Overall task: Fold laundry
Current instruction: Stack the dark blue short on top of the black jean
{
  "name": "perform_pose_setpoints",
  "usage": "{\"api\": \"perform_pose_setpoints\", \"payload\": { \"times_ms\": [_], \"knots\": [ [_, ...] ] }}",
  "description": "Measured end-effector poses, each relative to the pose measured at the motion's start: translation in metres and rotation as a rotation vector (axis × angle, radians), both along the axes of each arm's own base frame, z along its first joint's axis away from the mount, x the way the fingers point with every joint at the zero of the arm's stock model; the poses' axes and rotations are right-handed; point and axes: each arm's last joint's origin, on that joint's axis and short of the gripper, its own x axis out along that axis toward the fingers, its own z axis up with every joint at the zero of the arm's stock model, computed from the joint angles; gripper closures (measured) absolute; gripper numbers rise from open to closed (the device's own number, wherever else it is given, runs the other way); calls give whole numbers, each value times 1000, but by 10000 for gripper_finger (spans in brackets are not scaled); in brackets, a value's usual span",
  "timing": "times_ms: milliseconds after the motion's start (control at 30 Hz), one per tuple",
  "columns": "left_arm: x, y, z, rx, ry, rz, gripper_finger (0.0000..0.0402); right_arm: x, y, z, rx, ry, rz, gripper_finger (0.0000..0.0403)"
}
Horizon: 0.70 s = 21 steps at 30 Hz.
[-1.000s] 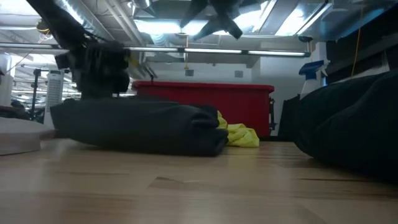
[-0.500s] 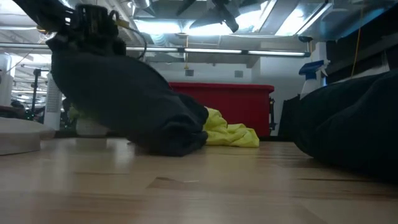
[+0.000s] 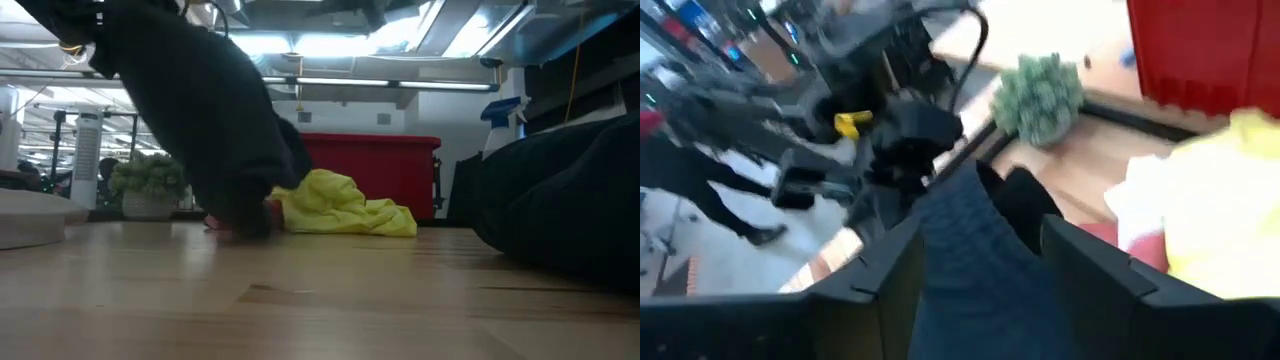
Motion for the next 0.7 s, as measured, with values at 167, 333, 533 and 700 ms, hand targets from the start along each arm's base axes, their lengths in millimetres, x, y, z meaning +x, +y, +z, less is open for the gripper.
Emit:
{"api": "perform_pose_setpoints", "payload": {
  "times_ms": [167,333,533,700],
  "knots": [
    [4,1,17,-16,-114,5,400,-11,0,17,-28,-67,-19,207],
    [6,-2,32,-38,-212,5,400,-17,-1,25,-45,-90,-31,207],
    [17,-8,52,-15,-278,21,400,-25,-1,41,-65,-168,-34,207],
    [46,-13,73,40,-327,30,400,-31,0,55,-79,-260,-4,207]
  ]
}}
